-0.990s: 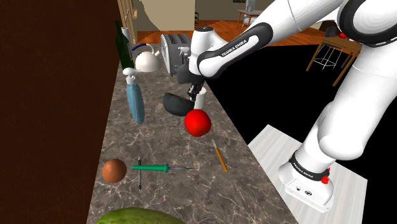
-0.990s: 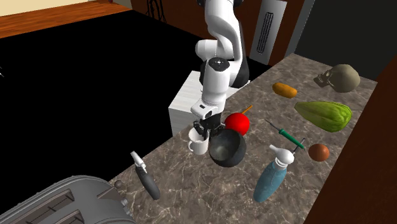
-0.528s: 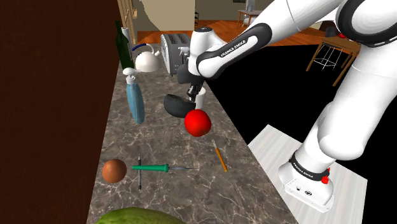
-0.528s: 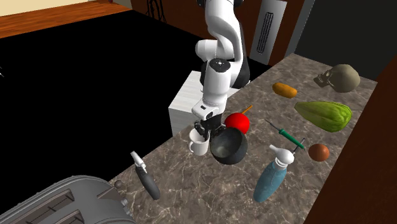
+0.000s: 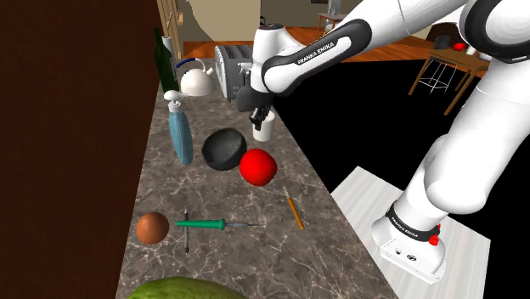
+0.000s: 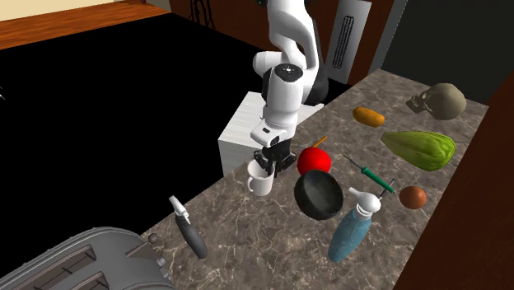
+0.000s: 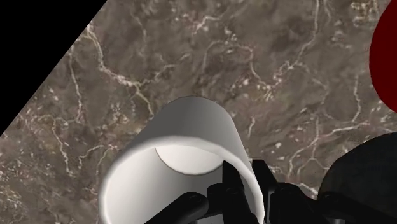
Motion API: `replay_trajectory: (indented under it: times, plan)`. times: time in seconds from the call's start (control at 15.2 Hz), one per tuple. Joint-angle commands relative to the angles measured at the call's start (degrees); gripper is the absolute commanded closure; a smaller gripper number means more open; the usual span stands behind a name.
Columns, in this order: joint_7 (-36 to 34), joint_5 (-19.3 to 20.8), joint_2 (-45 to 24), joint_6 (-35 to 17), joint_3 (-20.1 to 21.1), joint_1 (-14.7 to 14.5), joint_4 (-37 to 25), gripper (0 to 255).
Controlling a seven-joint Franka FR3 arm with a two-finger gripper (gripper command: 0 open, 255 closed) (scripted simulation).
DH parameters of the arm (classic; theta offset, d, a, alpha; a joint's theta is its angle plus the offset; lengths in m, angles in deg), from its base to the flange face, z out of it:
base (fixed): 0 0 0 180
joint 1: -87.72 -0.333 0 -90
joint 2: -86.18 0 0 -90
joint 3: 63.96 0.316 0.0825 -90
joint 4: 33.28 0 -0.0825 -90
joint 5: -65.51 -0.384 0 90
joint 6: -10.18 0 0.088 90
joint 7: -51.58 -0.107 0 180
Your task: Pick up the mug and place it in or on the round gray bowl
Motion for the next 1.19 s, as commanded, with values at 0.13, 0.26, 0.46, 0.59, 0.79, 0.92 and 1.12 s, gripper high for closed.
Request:
replay_trajectory:
  times: [0.13, 0.26, 0.46, 0.59, 0.79, 0.92, 1.12]
  plan:
    - [0.3, -0.3, 1.4, 2.9, 0.0, 0.0, -1.5, 255]
    - [0.5, -0.5, 2.1, 4.4, 0.0, 0.0, -2.4, 255]
    - [0.7, -0.7, 3.0, 6.6, 0.1, 0.0, -3.7, 255]
    - [0.9, -0.8, 3.5, 8.1, 0.1, 0.0, -4.6, 255]
    - [1.1, -1.0, 4.2, 10.4, 0.1, 0.0, -6.2, 255]
    - [1.2, -1.1, 4.7, 11.9, 0.1, 0.0, -7.2, 255]
    - [1.4, -1.2, 5.2, 14.1, 0.1, 0.0, -8.9, 255]
